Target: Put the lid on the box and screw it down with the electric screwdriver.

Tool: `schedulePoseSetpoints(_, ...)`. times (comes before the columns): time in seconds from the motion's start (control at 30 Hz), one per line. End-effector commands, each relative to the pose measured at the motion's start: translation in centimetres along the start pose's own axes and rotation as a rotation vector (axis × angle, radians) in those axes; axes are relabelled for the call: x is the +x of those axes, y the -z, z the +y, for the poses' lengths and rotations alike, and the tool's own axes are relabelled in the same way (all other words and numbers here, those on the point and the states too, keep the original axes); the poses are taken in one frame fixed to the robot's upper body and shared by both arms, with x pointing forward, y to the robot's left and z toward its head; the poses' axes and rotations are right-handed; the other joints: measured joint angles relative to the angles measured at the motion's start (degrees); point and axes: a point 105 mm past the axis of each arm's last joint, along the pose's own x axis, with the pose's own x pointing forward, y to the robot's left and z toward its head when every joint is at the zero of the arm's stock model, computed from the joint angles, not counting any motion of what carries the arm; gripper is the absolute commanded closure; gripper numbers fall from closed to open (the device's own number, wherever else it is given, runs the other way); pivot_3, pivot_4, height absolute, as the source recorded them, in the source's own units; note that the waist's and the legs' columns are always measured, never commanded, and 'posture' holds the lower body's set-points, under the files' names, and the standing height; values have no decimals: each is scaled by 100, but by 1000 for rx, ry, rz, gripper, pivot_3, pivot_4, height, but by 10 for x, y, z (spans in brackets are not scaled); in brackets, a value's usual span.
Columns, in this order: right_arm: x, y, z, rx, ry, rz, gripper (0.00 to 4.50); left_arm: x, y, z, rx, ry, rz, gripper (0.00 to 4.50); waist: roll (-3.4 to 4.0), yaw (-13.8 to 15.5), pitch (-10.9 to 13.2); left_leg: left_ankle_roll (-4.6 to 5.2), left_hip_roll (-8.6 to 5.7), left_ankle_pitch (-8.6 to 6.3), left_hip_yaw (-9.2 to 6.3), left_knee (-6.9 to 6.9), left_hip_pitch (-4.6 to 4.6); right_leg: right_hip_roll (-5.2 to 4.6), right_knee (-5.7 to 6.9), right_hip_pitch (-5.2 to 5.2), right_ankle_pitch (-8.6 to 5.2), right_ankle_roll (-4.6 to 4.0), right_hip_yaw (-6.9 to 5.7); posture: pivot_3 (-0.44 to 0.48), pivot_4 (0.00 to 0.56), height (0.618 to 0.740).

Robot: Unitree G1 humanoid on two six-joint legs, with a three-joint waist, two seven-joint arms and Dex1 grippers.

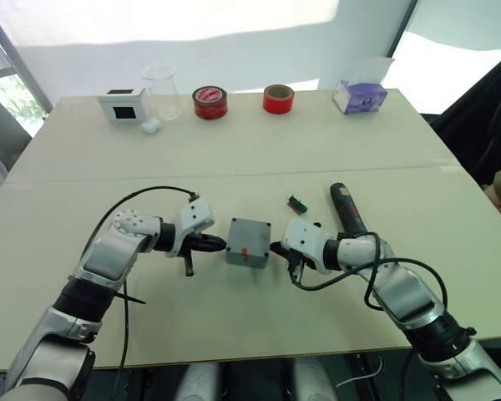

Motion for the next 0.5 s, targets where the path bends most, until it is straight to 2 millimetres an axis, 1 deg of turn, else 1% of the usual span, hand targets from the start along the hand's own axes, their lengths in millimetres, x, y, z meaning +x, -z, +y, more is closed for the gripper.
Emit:
schedulePoseSetpoints(0.03,1,-19,3,-46,-18,-75,4458,-3,-16,-7,41,15,-53,4500,0,3,0,0,0,0,0,0,0,0,0,0,0,0,0,0,150,740)
schedulePoseSetpoints(0.23,0,-19,2,-54,-19,-74,4458,-4,-13,-8,32,14,-44,4500,1,2,0,0,0,0,0,-1,0,-1,-1,0,0,0,0,0,150,740)
schedulePoseSetpoints(0.43,-2,-20,1,-57,-21,-74,4458,-7,-11,-1,28,-16,-45,4500,1,2,0,0,0,0,0,-1,0,-1,-1,0,0,0,0,0,150,740)
schedulePoseSetpoints(0.5,-6,-20,-2,-49,-8,-74,4458,-14,-14,6,6,-50,-62,4500,1,2,0,0,0,0,0,-1,0,-1,-1,0,0,0,0,0,150,740)
